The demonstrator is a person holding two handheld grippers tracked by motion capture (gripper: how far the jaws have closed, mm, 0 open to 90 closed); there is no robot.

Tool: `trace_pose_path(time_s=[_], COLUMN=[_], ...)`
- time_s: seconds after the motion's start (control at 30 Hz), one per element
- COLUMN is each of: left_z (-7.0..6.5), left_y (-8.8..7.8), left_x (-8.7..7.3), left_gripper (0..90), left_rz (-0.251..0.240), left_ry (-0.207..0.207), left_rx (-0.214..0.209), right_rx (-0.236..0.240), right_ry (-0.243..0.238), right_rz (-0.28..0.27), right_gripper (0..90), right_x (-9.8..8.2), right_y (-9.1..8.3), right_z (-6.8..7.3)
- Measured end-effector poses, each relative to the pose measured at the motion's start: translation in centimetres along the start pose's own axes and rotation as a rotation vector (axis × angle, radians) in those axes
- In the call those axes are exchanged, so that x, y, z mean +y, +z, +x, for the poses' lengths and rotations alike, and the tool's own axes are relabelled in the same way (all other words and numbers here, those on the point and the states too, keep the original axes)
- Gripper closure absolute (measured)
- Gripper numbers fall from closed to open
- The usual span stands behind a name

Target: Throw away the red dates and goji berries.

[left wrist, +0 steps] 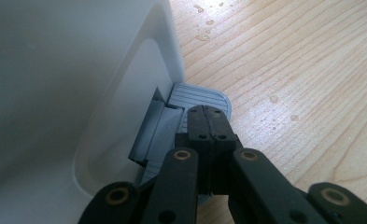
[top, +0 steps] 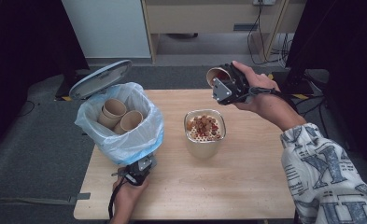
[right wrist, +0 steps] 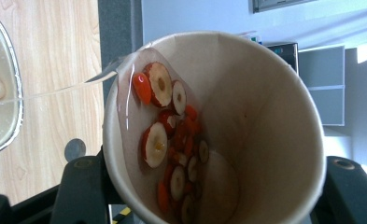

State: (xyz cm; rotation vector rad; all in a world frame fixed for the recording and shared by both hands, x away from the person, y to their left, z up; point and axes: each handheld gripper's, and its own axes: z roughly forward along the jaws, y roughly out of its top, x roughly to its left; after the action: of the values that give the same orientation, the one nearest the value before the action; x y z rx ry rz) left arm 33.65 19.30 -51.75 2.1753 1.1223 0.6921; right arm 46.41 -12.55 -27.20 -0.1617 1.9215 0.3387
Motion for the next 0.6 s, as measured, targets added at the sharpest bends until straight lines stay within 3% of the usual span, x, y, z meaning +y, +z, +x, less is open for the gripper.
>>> trace_pose_path(time_s=[0.17,0.27,0.6], left_z=[0.03,0.06,0.07], left_y=[-0.01,-0.02,-0.02], left_x=[0.00,0.01,0.01], left_gripper=[89.5,89.5,89.5], left_rz=[0.002,0.003,0.002], left_ry=[0.004,0.006,0.006], left_rx=[-0.002,-0.003,-0.004], right_rx=[-0.031,-0.036,-0.037], right_ry=[-0.080,-0.104,-0.105], right_rz=[0.028,0.039,0.045], right_gripper=[37.7,37.7,37.7], right_x=[0.25,0.25,0.12], right_y=[-0.18,-0.11,-0.08], right_z=[0.10,0.31,0.32])
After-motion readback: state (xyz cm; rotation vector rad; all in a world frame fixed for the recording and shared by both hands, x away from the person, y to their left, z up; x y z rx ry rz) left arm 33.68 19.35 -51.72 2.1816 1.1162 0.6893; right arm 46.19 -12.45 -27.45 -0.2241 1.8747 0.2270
